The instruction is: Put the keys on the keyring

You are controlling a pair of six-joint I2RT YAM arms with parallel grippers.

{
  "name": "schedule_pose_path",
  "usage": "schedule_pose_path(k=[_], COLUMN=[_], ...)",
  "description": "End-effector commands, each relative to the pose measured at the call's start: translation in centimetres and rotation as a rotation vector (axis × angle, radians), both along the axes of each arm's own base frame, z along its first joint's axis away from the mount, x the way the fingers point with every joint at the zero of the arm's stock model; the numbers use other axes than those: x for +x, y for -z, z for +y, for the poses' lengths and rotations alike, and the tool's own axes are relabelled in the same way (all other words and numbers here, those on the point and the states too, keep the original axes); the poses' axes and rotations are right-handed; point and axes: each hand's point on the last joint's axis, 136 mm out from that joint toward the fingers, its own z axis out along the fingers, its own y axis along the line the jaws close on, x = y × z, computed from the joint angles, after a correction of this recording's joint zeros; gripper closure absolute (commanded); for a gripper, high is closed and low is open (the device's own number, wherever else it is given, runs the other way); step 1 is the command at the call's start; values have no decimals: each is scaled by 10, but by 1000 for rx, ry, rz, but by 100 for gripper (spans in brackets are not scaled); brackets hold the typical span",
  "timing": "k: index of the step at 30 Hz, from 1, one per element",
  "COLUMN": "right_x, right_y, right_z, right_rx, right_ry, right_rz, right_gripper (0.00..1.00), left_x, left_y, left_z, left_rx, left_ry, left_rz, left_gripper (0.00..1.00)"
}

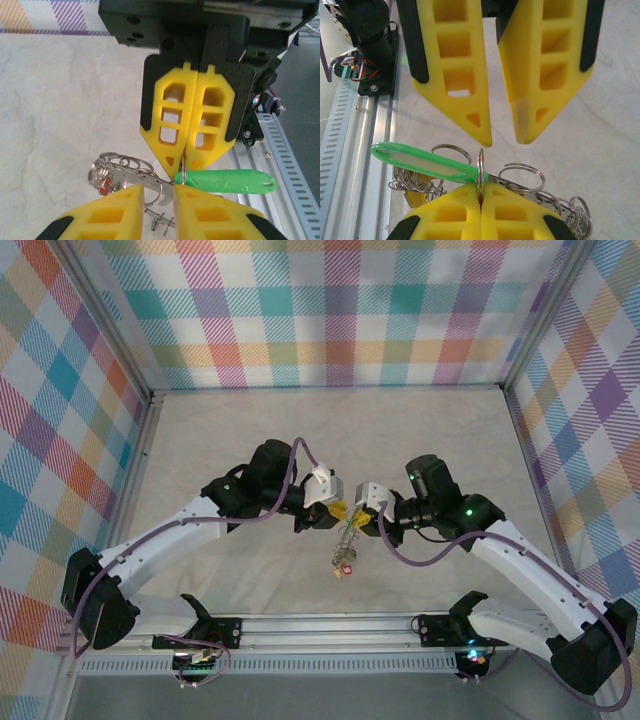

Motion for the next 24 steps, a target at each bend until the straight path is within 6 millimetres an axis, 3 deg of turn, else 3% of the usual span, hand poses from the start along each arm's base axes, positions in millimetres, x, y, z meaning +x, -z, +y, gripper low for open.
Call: schedule_pose_path(k=[1,18,24], right_x=[0,4,6], right_y=[-21,-15,-10], right_z=[7,11,11], right_rx=[44,39,30], right_ry=[-33,-33,-31], right_rz=[-50,-26,-27], right_gripper=[100,100,100], left_x=[-5,-22,-19], left_y=[-8,-7,-6], left_z=[-2,-5,1], left_rx=[1,-31,-12], left_ry=[37,125,104], left_rz=[-16,-4,28], left_gripper=[77,73,70])
